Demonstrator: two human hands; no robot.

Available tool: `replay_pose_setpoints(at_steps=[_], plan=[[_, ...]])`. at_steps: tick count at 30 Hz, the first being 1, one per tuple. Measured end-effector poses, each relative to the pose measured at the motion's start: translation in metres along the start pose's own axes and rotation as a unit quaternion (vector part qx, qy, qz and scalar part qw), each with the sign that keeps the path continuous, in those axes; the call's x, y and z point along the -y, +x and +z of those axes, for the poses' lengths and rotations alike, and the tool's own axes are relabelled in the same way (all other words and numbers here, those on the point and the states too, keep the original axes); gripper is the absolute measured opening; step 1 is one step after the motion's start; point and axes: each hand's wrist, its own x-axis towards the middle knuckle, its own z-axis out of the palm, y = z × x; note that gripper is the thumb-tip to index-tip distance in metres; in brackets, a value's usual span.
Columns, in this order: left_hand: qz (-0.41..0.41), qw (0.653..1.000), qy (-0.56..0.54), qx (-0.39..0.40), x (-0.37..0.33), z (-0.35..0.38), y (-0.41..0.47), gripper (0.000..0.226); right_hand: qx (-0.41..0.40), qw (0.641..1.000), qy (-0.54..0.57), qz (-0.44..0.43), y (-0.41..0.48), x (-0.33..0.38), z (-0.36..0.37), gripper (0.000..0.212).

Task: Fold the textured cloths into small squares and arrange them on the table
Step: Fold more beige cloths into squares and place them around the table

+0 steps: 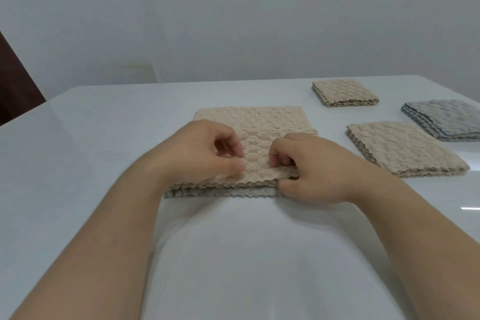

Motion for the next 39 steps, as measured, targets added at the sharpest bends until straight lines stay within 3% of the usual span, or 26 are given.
replay_pose_setpoints(at_steps=[7,16,20,22,25,30,35,39], plan=[[0.007,0.993,0.095,0.064,0.006,0.012,0.008,0.047,-0.034,0.999,-0.013,0.007,0.004,-0.005,0.002,0.015],[0.026,0.992,0.108,0.053,0.011,0.016,0.013,0.046,-0.081,0.996,0.013,0.033,0.008,-0.012,0.004,0.019],[0.028,0.995,0.093,-0.019,0.014,0.016,0.015,0.017,-0.105,0.994,-0.003,0.04,0.008,-0.016,0.008,0.019],[0.02,0.994,0.073,-0.076,0.02,0.015,0.018,0.005,-0.088,0.995,0.003,0.046,0.007,-0.017,0.006,0.031],[0.015,0.99,0.061,-0.129,0.025,0.016,0.021,0.011,-0.073,0.996,0.007,0.051,0.006,-0.018,0.0,0.05],[0.005,0.983,0.09,-0.163,0.031,0.014,0.023,0.033,-0.195,0.97,0.11,0.097,0.009,-0.026,0.0,0.03],[-0.024,0.977,0.067,-0.199,0.041,-0.009,0.018,0.011,-0.287,0.917,0.208,0.182,0.014,-0.036,0.004,0.016],[-0.072,0.957,0.016,-0.28,0.05,-0.019,0.017,0.013,-0.311,0.887,0.26,0.218,0.017,-0.044,0.01,0.016]])
